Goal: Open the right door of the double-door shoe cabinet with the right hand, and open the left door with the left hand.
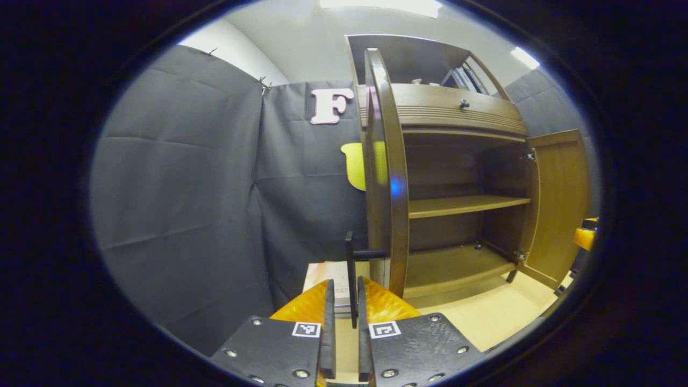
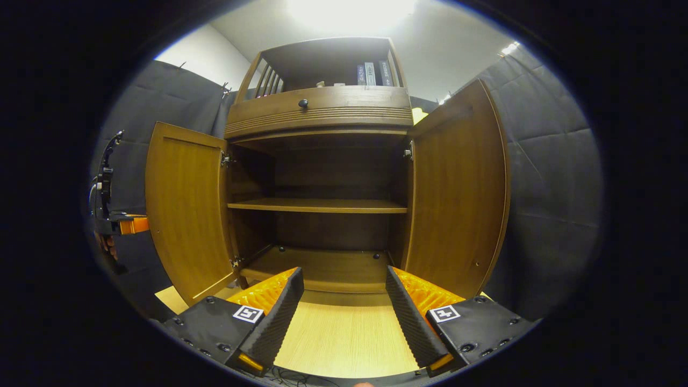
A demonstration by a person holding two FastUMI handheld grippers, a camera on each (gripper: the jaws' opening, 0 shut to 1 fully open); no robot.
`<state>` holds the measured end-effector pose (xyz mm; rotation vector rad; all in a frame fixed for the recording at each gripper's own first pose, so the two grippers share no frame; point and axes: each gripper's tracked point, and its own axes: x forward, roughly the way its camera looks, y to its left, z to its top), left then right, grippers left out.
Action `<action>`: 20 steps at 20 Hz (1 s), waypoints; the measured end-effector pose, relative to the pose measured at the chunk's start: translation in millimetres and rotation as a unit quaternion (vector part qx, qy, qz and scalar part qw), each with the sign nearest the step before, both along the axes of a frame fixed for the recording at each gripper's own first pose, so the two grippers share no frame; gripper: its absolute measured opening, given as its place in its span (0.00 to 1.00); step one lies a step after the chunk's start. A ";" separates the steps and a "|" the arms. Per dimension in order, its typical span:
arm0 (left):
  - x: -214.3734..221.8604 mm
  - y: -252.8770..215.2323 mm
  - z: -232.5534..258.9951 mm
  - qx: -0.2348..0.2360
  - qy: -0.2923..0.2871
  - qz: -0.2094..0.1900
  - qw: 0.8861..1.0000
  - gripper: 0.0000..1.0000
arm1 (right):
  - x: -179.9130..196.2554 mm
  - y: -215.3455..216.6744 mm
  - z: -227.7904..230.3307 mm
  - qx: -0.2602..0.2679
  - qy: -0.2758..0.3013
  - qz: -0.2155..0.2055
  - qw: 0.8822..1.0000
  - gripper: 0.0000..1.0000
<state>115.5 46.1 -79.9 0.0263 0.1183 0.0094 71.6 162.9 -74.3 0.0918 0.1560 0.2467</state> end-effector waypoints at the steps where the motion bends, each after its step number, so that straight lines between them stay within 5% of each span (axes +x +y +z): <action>1: -0.7 8.2 2.4 0.003 -0.006 0.003 1.000 0.17 | -1.9 -0.9 1.0 -0.002 -0.002 -0.006 1.000 0.96; 5: -15.7 17.9 10.3 -0.001 -0.014 0.007 1.000 0.17 | -14.1 -6.8 16.3 0.009 -0.015 -0.022 1.000 0.96; 14: -122.3 1.3 43.0 -0.029 -0.046 0.018 0.998 0.19 | -66.5 -43.8 36.7 0.006 -0.045 -0.015 0.999 0.96; 20: -187.4 -17.3 57.5 -0.007 -0.051 0.024 0.998 0.18 | -97.0 -65.9 40.2 0.021 -0.050 -0.016 0.998 0.94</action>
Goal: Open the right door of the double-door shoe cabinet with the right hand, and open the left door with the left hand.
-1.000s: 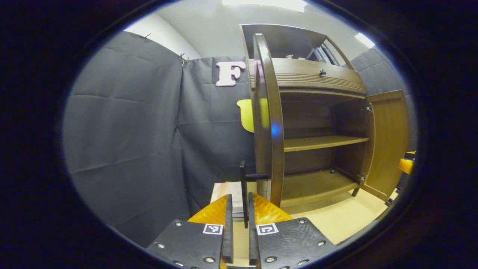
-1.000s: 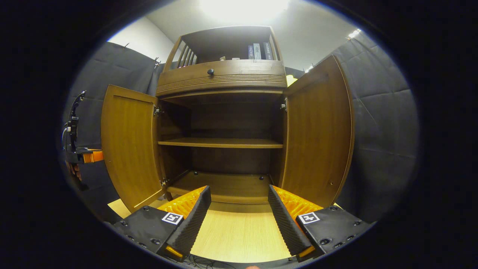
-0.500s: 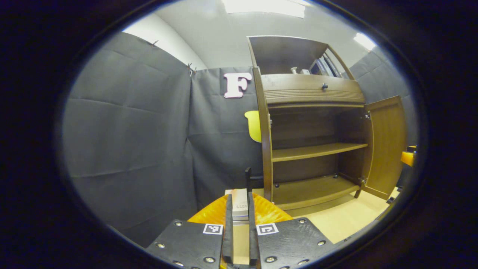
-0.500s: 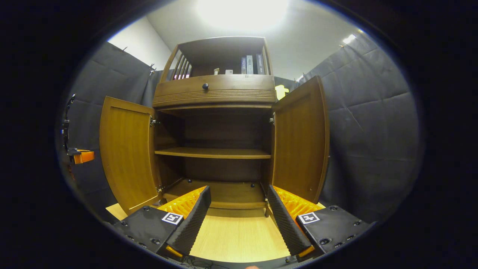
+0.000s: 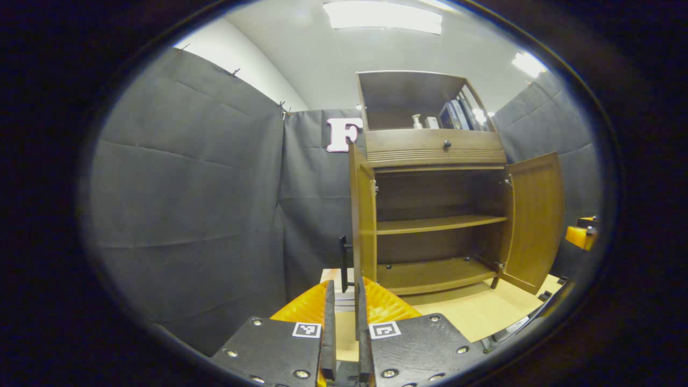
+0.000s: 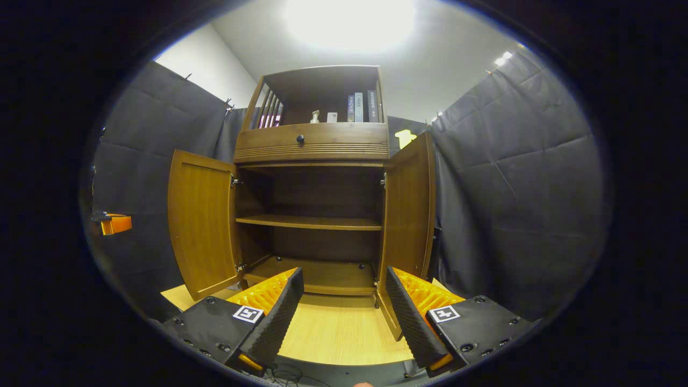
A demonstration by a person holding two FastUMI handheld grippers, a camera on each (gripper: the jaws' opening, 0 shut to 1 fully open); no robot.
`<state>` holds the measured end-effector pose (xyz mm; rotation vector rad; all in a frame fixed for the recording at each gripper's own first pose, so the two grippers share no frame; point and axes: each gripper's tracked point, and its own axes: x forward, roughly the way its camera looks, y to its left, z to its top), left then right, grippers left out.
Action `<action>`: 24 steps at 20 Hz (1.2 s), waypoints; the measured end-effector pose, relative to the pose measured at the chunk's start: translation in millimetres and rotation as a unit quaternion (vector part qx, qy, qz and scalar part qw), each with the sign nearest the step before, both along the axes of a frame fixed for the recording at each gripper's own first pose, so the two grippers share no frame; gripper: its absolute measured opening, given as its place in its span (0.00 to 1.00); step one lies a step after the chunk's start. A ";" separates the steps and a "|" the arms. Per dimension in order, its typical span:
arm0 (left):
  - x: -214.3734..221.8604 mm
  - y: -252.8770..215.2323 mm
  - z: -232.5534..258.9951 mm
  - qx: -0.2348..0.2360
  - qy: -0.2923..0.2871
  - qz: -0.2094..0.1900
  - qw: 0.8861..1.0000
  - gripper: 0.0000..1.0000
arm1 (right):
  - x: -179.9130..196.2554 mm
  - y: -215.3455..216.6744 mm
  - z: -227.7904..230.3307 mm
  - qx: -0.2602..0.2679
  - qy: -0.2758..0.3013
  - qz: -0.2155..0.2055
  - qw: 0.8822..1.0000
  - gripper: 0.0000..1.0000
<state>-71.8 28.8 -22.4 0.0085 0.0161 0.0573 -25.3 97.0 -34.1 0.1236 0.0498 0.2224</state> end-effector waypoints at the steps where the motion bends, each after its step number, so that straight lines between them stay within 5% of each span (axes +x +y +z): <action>1: -6.0 -3.2 1.2 0.003 -0.001 0.000 1.000 0.19 | -2.6 -3.8 2.5 0.007 -0.002 -0.003 1.000 0.94; 6: -15.4 -26.0 1.7 0.001 -0.008 -0.008 1.000 0.19 | -13.1 -19.3 0.7 0.008 -0.005 -0.017 1.000 0.93; 11: -9.5 -32.0 -0.2 -0.005 -0.019 -0.008 1.000 0.70 | -12.3 -29.7 -0.9 0.006 -0.002 -0.027 1.000 0.93; 15: -3.5 -27.6 -2.2 -0.015 -0.019 0.005 1.000 0.97 | -7.7 -33.1 3.2 0.006 -0.005 -0.033 0.999 0.93; 24: -0.4 -23.3 3.3 -0.007 -0.027 0.011 1.000 0.97 | 0.6 -29.5 3.9 0.000 -0.010 -0.030 1.000 0.96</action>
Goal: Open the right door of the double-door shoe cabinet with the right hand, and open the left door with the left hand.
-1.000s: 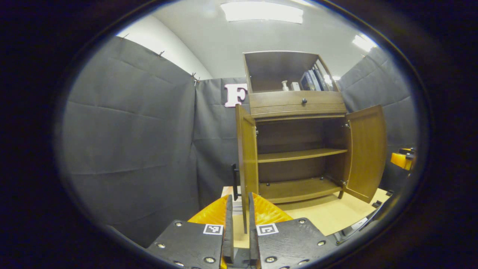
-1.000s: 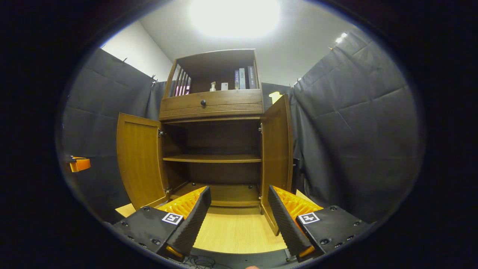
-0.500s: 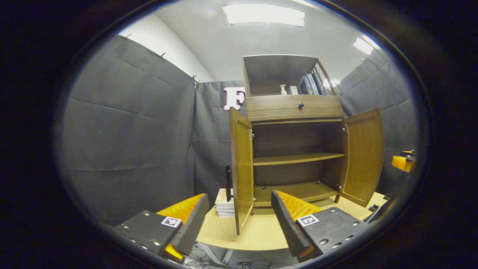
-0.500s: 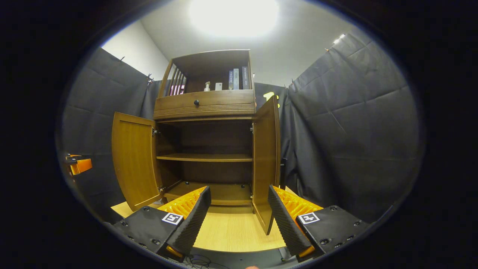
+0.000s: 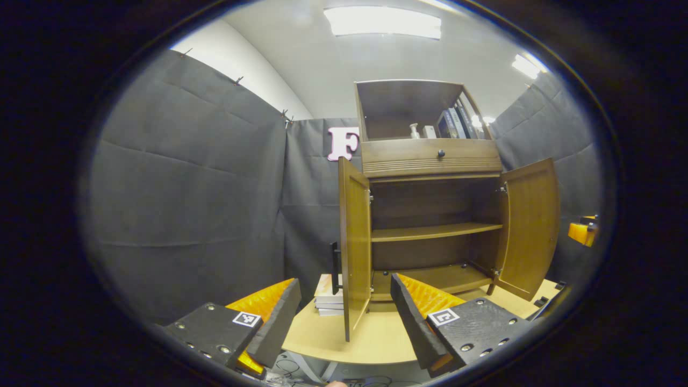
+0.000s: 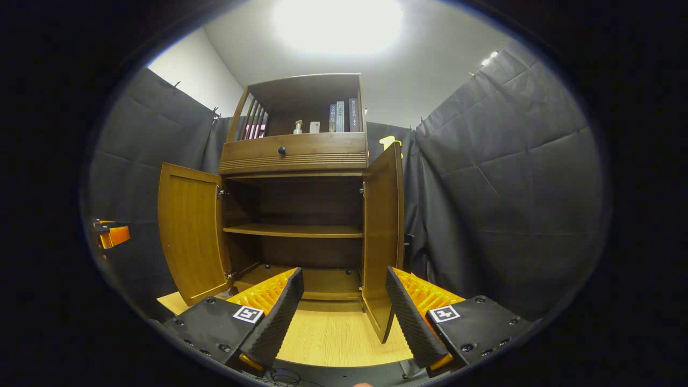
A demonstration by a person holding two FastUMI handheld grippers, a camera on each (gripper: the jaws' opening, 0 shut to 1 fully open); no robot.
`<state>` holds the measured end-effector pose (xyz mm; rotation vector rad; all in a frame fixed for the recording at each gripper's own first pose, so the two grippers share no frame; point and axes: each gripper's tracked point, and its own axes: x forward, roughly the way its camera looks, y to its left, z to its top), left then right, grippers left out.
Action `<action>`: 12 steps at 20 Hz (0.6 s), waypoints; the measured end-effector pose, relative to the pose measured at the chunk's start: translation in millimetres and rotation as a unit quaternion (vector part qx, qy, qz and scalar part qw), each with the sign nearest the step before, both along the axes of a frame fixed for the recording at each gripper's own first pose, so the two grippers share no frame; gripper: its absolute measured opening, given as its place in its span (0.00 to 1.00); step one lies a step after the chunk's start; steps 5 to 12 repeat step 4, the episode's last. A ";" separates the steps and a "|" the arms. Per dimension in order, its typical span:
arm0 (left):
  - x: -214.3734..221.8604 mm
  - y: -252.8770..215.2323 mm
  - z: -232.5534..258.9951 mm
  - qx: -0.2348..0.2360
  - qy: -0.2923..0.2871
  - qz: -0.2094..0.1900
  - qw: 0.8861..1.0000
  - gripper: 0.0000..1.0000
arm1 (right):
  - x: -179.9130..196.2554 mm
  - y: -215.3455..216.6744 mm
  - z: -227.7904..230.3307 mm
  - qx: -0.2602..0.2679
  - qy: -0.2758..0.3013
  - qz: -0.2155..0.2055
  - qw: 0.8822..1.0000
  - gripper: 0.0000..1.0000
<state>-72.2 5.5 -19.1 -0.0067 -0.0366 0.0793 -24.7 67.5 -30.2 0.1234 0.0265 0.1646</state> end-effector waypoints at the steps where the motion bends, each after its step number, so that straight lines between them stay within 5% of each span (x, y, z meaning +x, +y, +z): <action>1: -1.4 -0.5 -0.4 0.004 0.000 0.001 1.000 0.97 | -0.2 1.5 0.0 -0.001 0.001 0.002 1.000 0.93; 12: -3.4 -5.6 4.4 0.011 -0.008 -0.005 1.000 0.97 | 0.7 2.3 1.5 -0.002 -0.002 0.003 1.000 0.96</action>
